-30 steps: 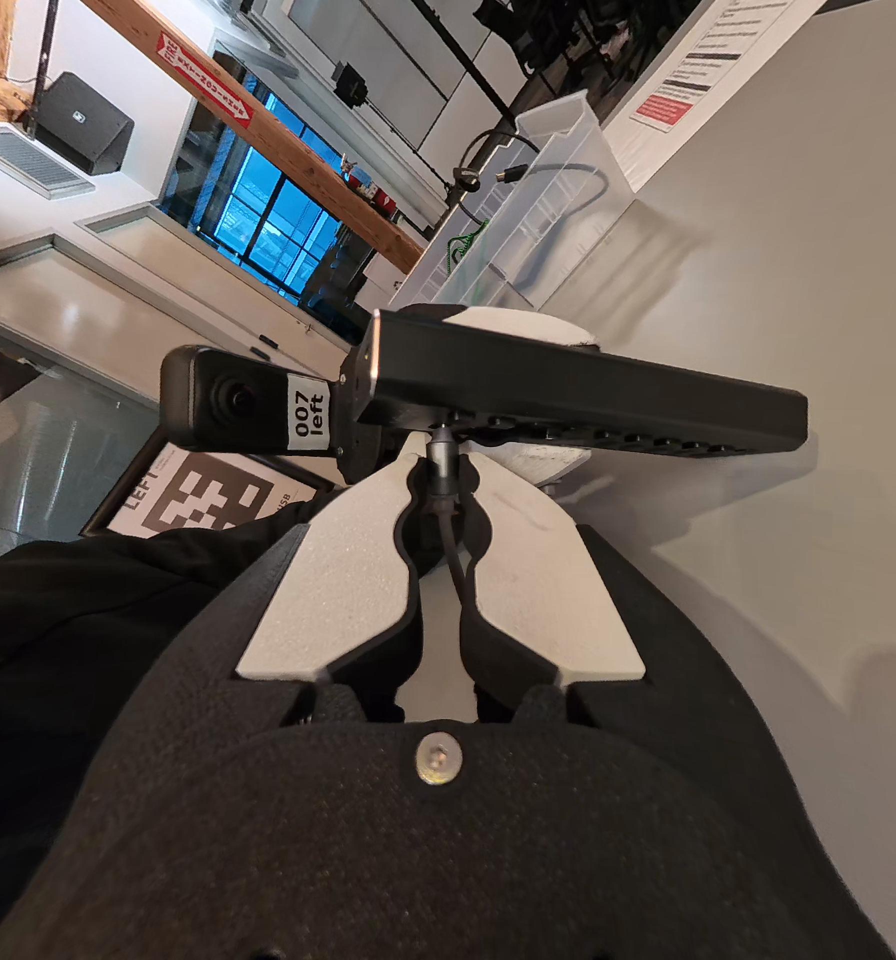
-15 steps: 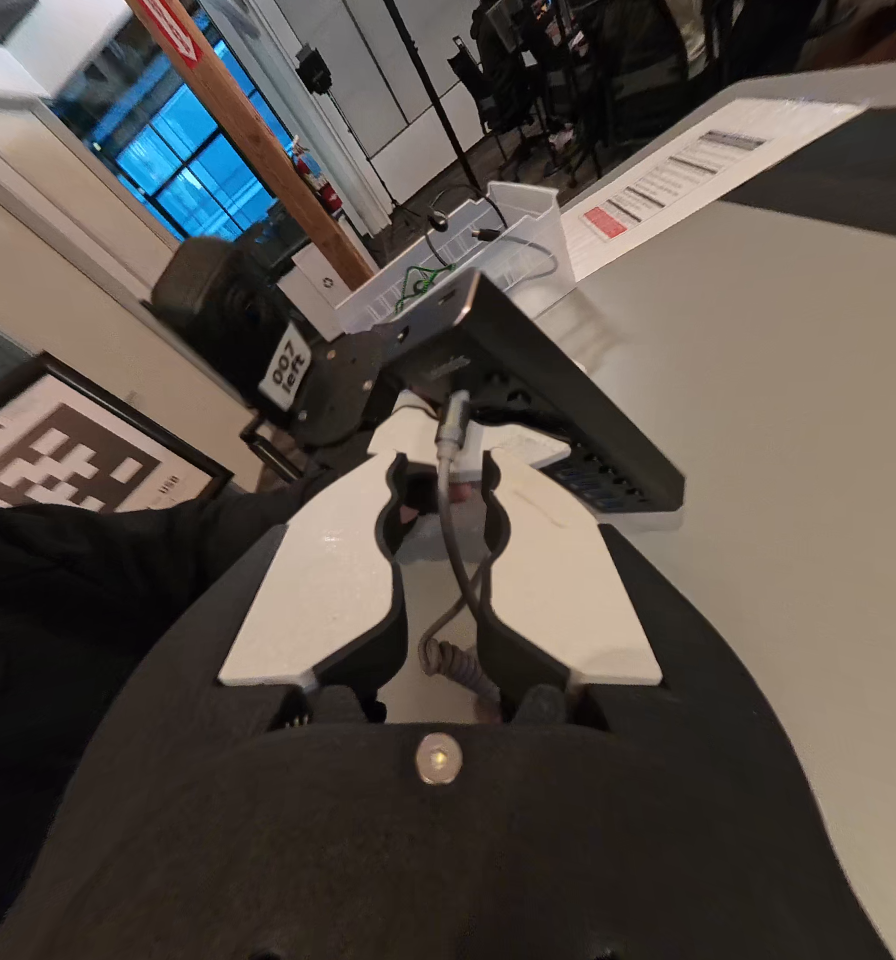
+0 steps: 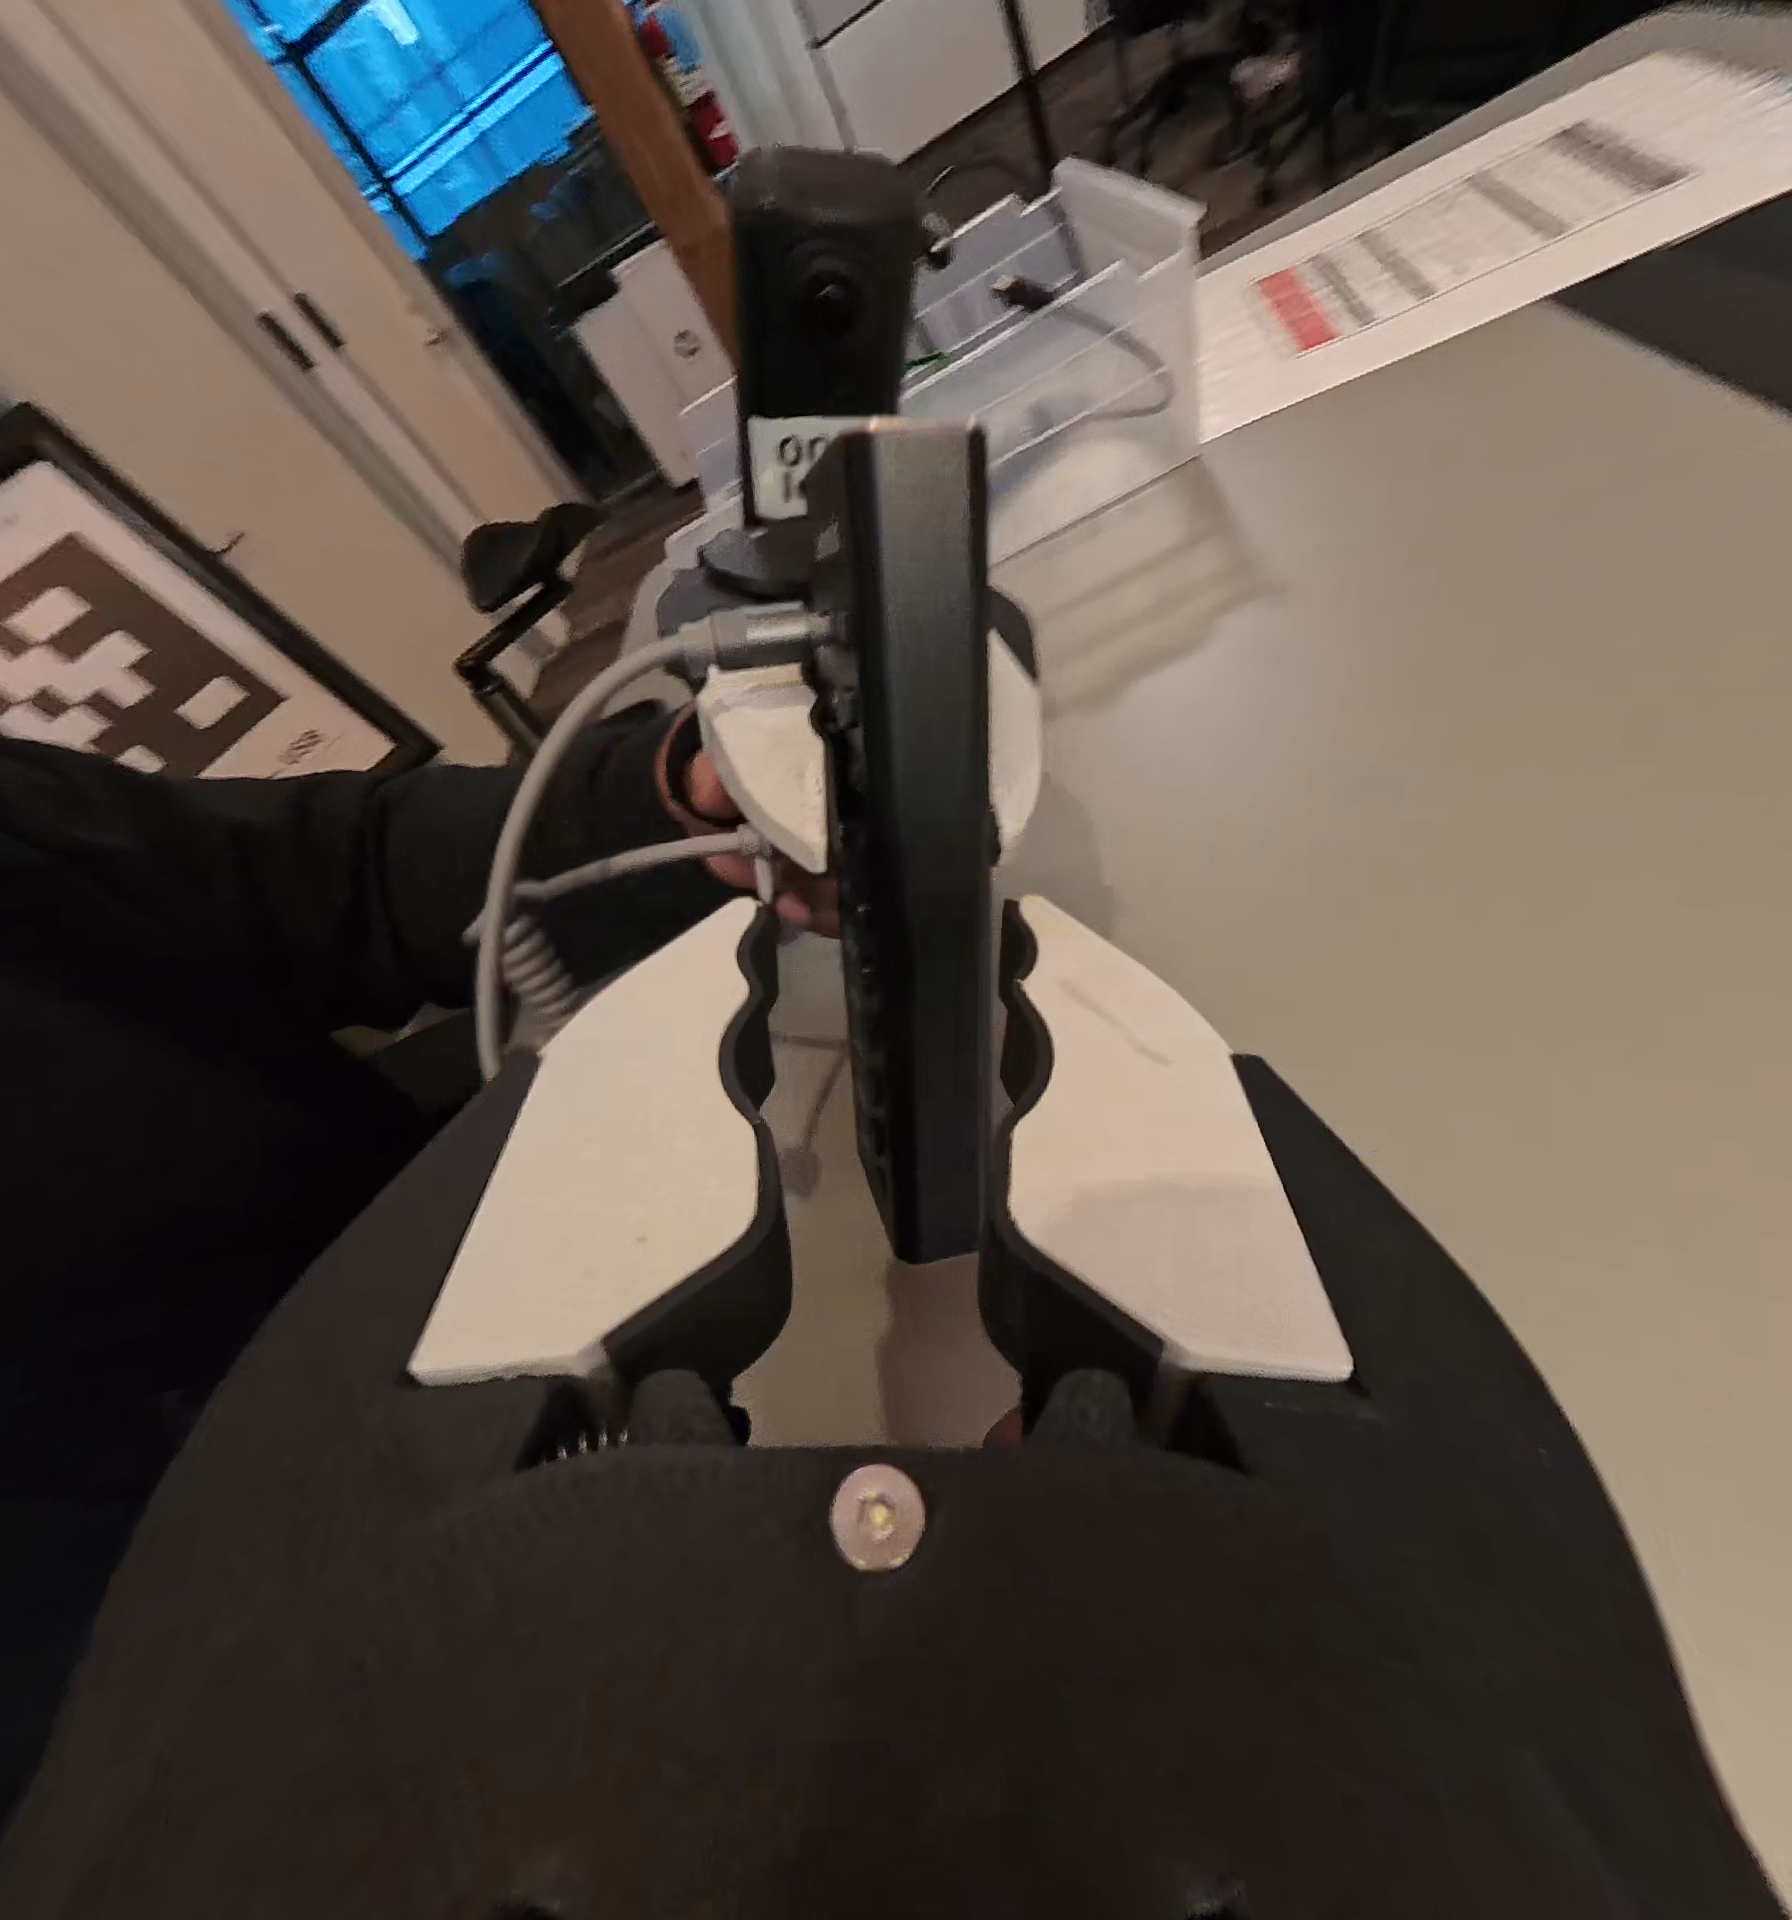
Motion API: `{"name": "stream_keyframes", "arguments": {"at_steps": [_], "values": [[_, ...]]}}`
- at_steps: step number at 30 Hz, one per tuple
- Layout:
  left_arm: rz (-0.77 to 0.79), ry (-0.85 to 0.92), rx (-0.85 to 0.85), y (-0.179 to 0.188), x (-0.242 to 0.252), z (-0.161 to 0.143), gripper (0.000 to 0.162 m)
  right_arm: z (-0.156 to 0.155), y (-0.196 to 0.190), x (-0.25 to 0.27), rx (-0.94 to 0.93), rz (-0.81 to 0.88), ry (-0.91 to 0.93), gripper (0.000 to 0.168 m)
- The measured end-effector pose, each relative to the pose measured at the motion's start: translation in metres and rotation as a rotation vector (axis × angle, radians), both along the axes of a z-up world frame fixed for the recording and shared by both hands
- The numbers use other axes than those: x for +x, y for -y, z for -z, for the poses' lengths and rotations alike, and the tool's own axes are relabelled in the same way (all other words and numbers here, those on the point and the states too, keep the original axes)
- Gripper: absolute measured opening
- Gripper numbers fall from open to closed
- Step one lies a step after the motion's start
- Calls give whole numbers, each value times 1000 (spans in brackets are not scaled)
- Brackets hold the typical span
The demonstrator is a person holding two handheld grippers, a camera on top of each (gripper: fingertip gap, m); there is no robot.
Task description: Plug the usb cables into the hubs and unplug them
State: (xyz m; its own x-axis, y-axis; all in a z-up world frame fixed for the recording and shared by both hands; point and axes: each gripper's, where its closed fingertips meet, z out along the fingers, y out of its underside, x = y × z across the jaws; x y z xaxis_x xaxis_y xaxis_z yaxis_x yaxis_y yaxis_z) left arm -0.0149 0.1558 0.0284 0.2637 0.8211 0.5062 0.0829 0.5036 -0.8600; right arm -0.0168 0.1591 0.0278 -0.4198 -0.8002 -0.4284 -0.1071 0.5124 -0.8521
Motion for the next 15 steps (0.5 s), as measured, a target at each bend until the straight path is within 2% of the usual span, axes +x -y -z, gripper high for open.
{"name": "stream_keyframes", "arguments": {"at_steps": [7, 15], "values": [[30, -60, 58, -3, 2, -9, 31, 23, -14, 17, 64, -95, -53, 41], [46, -59, 47, -9, -1, -8, 31, 43, -12, 29, 73, -73, -129, 42]]}}
